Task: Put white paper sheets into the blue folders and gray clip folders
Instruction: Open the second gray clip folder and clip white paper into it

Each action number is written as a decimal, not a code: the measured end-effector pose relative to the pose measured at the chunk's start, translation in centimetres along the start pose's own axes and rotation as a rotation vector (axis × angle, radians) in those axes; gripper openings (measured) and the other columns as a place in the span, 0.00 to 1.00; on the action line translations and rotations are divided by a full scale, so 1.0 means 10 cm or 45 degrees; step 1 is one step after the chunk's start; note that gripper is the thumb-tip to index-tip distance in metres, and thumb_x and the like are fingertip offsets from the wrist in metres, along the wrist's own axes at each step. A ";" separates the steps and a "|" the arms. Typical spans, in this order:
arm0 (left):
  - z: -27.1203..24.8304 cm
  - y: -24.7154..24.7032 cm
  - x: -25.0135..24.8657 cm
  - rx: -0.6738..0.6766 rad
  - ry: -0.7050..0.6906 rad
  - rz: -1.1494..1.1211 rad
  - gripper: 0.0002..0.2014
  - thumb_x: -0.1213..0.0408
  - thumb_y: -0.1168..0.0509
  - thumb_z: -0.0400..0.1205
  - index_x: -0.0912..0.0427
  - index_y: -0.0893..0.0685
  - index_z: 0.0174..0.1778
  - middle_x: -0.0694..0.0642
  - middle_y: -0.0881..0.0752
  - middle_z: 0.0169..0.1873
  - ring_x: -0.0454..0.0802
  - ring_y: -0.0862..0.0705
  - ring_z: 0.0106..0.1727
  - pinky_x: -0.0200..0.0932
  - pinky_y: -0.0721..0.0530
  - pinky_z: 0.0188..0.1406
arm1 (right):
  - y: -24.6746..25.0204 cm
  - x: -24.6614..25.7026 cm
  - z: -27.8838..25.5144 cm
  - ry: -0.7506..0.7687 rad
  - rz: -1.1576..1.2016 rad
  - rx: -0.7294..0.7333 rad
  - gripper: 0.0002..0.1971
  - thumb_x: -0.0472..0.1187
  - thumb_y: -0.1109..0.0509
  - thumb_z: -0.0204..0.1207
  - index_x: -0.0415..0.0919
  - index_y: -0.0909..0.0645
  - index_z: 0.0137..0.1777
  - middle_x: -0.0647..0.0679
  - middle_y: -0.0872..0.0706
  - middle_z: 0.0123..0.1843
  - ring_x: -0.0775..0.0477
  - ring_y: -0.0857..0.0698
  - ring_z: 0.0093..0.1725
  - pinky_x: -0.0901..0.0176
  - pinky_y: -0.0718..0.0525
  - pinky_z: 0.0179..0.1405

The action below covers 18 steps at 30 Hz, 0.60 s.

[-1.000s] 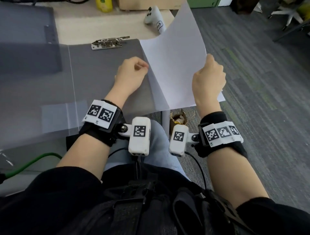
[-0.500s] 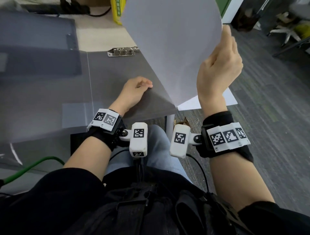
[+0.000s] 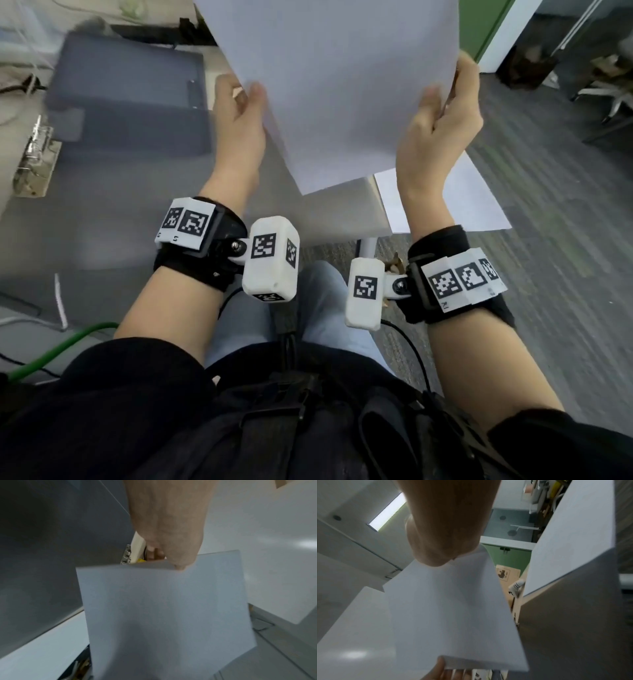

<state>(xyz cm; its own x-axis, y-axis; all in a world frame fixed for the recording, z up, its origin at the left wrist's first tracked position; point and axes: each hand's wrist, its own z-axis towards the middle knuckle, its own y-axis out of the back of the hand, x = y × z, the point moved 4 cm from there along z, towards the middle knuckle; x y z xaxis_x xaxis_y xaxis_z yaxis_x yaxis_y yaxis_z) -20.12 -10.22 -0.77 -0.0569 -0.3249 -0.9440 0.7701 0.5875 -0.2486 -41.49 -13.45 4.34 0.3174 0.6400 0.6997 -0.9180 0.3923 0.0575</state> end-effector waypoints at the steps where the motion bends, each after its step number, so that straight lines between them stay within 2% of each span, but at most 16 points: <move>1: 0.02 0.06 -0.06 -0.021 -0.070 -0.025 0.04 0.68 0.44 0.82 0.54 0.30 0.46 0.46 0.22 0.34 0.42 0.25 0.35 0.35 0.25 0.38 | -0.05 -0.01 -0.04 -0.035 0.033 0.058 0.17 0.23 0.44 0.74 0.24 0.23 0.61 0.64 0.22 0.42 0.73 0.23 0.37 0.80 0.29 0.38; 2: 0.03 0.11 -0.12 -0.027 -0.128 -0.041 0.06 0.70 0.45 0.81 0.53 0.30 0.46 0.48 0.20 0.37 0.44 0.22 0.40 0.38 0.23 0.44 | -0.09 -0.03 -0.09 -0.079 0.055 0.121 0.16 0.22 0.44 0.74 0.23 0.25 0.60 0.66 0.24 0.41 0.76 0.23 0.38 0.82 0.29 0.39; 4: 0.02 0.18 -0.19 -0.011 -0.177 -0.013 0.11 0.75 0.47 0.80 0.53 0.30 0.48 0.51 0.17 0.43 0.49 0.20 0.47 0.42 0.22 0.52 | -0.16 -0.12 -0.19 -0.196 0.096 0.245 0.15 0.22 0.44 0.73 0.25 0.26 0.59 0.64 0.24 0.40 0.75 0.23 0.36 0.80 0.29 0.37; 6: 0.00 0.27 -0.17 -0.005 -0.150 0.043 0.14 0.78 0.48 0.78 0.54 0.29 0.49 0.52 0.17 0.43 0.48 0.20 0.46 0.40 0.22 0.52 | -0.23 -0.25 -0.29 -0.354 0.167 0.358 0.14 0.24 0.43 0.68 0.33 0.25 0.53 0.60 0.23 0.36 0.67 0.24 0.33 0.71 0.28 0.33; 8: -0.04 0.33 -0.11 0.005 -0.087 0.078 0.15 0.80 0.48 0.77 0.54 0.29 0.48 0.51 0.17 0.41 0.46 0.20 0.43 0.37 0.22 0.47 | -0.27 -0.34 -0.36 -0.518 0.256 0.443 0.13 0.27 0.41 0.62 0.42 0.25 0.43 0.54 0.21 0.33 0.56 0.24 0.32 0.65 0.29 0.32; 9: -0.08 0.35 -0.08 0.010 -0.046 0.110 0.14 0.80 0.48 0.77 0.55 0.29 0.48 0.50 0.17 0.41 0.45 0.20 0.41 0.36 0.23 0.45 | -0.29 -0.38 -0.38 -0.583 0.300 0.465 0.12 0.28 0.40 0.60 0.45 0.25 0.39 0.52 0.20 0.32 0.53 0.24 0.32 0.64 0.28 0.32; 10: -0.11 0.35 -0.06 0.034 -0.007 0.127 0.13 0.78 0.47 0.78 0.55 0.28 0.48 0.50 0.17 0.41 0.44 0.20 0.41 0.36 0.22 0.45 | -0.29 -0.41 -0.39 -0.629 0.342 0.476 0.11 0.28 0.37 0.60 0.45 0.24 0.36 0.54 0.19 0.30 0.54 0.23 0.31 0.64 0.26 0.32; 11: -0.13 0.34 -0.04 0.067 0.028 0.144 0.10 0.75 0.45 0.79 0.57 0.26 0.51 0.51 0.17 0.43 0.46 0.19 0.44 0.38 0.21 0.49 | -0.29 -0.41 -0.40 -0.650 0.379 0.484 0.10 0.28 0.33 0.60 0.45 0.23 0.33 0.59 0.18 0.27 0.57 0.21 0.30 0.65 0.24 0.32; 12: -0.14 0.33 -0.02 0.088 0.040 0.161 0.10 0.69 0.44 0.81 0.60 0.25 0.57 0.53 0.17 0.49 0.49 0.18 0.51 0.42 0.20 0.57 | -0.30 -0.41 -0.39 -0.656 0.414 0.493 0.09 0.28 0.30 0.61 0.44 0.20 0.32 0.60 0.16 0.25 0.60 0.19 0.29 0.66 0.22 0.32; 14: -0.15 0.29 -0.07 0.075 0.048 0.204 0.22 0.57 0.42 0.81 0.65 0.27 0.69 0.58 0.20 0.60 0.56 0.21 0.66 0.53 0.25 0.73 | -0.32 -0.37 -0.37 -0.668 0.481 0.508 0.09 0.28 0.24 0.66 0.42 0.17 0.33 0.60 0.13 0.26 0.61 0.16 0.30 0.66 0.18 0.35; 16: -0.12 0.27 -0.13 0.063 0.008 0.191 0.28 0.49 0.42 0.79 0.67 0.27 0.68 0.62 0.20 0.64 0.57 0.23 0.69 0.61 0.29 0.75 | -0.34 -0.33 -0.32 -0.688 0.549 0.507 0.11 0.28 0.24 0.69 0.43 0.16 0.33 0.59 0.13 0.26 0.60 0.15 0.31 0.64 0.16 0.37; 18: -0.10 0.25 -0.19 0.029 -0.024 0.227 0.28 0.50 0.45 0.83 0.70 0.29 0.71 0.63 0.23 0.70 0.56 0.26 0.73 0.58 0.31 0.77 | -0.35 -0.31 -0.28 -0.689 0.588 0.498 0.11 0.29 0.23 0.70 0.43 0.17 0.31 0.58 0.13 0.26 0.59 0.15 0.31 0.62 0.16 0.37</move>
<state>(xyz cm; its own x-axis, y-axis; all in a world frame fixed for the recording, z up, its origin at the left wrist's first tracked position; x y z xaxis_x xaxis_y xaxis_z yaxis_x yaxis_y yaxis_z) -18.68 -7.43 0.15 0.0936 -0.2308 -0.9685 0.7812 0.6201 -0.0722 -38.57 -14.94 -0.04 -0.1810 0.2331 0.9554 -0.9767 -0.1569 -0.1468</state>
